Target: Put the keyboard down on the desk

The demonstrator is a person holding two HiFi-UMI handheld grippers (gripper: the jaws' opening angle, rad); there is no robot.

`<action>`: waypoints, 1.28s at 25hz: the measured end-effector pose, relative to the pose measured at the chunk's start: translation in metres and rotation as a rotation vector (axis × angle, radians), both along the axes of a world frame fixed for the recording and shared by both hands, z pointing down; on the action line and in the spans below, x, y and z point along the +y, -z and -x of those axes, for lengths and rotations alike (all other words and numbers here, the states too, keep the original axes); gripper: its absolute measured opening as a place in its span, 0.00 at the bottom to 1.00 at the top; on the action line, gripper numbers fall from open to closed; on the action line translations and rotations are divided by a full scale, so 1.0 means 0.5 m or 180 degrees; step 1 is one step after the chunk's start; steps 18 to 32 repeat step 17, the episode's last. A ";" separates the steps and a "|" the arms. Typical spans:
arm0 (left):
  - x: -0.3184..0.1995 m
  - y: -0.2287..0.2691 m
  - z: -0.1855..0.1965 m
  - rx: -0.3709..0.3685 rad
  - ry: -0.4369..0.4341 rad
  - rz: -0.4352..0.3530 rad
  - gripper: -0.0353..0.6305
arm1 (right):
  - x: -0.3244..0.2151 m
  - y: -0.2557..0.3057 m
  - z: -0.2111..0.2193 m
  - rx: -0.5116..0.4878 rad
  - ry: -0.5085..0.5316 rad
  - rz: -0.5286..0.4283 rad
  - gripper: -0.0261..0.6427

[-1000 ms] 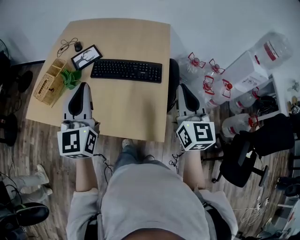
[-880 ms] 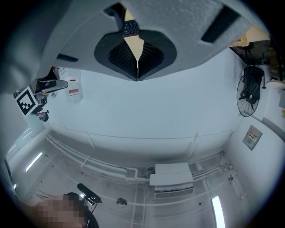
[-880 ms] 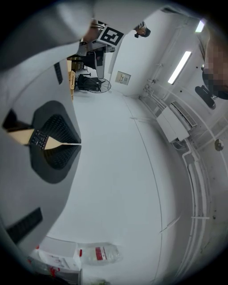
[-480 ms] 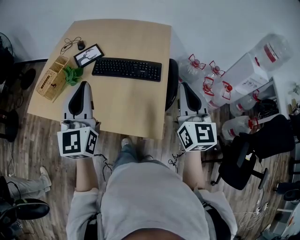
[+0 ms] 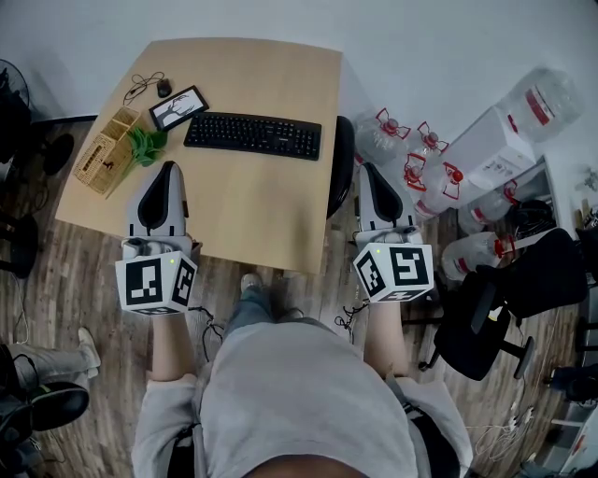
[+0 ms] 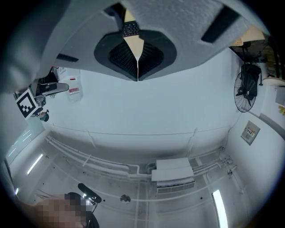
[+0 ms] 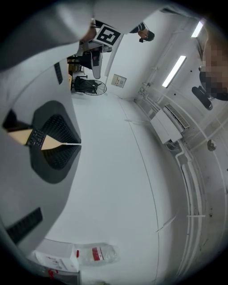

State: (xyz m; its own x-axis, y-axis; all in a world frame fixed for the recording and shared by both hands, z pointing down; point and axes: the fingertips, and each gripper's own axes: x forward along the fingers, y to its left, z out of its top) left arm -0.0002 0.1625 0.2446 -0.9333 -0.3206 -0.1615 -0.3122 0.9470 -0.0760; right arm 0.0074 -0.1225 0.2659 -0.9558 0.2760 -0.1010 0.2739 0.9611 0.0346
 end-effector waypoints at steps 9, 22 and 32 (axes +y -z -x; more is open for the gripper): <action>-0.011 0.003 -0.014 -0.0013 0.0045 -0.0019 0.07 | -0.005 -0.003 -0.014 0.0006 0.0046 0.0012 0.06; -0.023 0.003 -0.026 -0.0026 0.0100 -0.0054 0.07 | -0.021 -0.002 -0.026 -0.0006 0.0063 0.0010 0.06; -0.023 0.003 -0.026 -0.0026 0.0100 -0.0054 0.07 | -0.021 -0.002 -0.026 -0.0006 0.0063 0.0010 0.06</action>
